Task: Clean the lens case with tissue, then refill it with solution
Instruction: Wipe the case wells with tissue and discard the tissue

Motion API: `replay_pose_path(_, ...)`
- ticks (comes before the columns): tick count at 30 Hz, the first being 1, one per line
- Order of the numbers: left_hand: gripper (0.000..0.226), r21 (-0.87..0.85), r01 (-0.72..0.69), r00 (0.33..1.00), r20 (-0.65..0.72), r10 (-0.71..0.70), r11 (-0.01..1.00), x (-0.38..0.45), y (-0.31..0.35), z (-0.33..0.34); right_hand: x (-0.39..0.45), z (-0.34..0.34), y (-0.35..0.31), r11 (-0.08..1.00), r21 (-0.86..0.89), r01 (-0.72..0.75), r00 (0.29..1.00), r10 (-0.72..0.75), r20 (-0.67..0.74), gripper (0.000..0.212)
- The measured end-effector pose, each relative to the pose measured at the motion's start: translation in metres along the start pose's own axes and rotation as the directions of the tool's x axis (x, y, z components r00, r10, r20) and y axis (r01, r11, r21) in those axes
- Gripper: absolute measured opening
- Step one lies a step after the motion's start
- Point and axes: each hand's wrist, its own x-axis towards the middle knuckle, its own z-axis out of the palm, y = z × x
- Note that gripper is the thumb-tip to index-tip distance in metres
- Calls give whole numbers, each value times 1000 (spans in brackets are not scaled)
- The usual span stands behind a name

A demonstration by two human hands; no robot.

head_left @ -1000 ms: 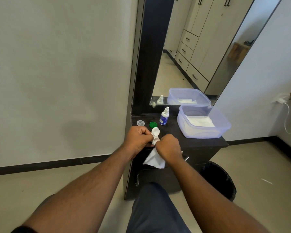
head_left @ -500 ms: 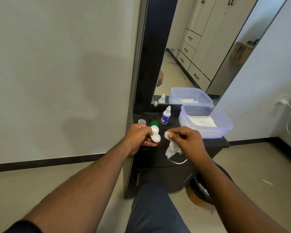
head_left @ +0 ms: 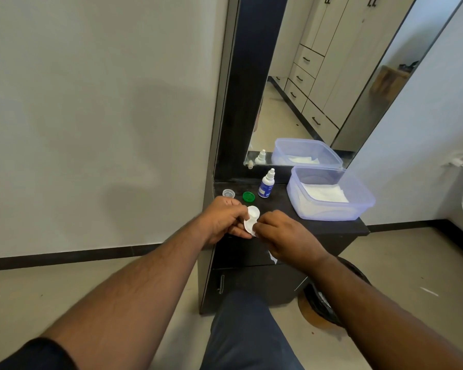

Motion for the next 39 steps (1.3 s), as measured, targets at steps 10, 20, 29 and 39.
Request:
replay_pose_path(10, 5, -132, -68, 994, -94, 56, 989, 0, -10, -1, 8, 11, -8, 998, 18, -62, 996, 63, -68, 11)
replay_pose_path(20, 21, -153, -116, 988, -123, 98, 981, -1, -14, 1, 6, 28, -21, 922, 200, -331, 914, 366, -175, 8)
replay_pose_path(29, 8, -193, -156, 983, -128, 132, 969, -3, -18, 4, 13, 30, -39, 692, 495, -526, 680, 691, -244, 5)
replay_pose_path(39, 17, 20, -236, 953, -188, 235, 972, 2, -27, 3, 36, 38, -68, -124, 935, -332, 79, 984, 158, 13)
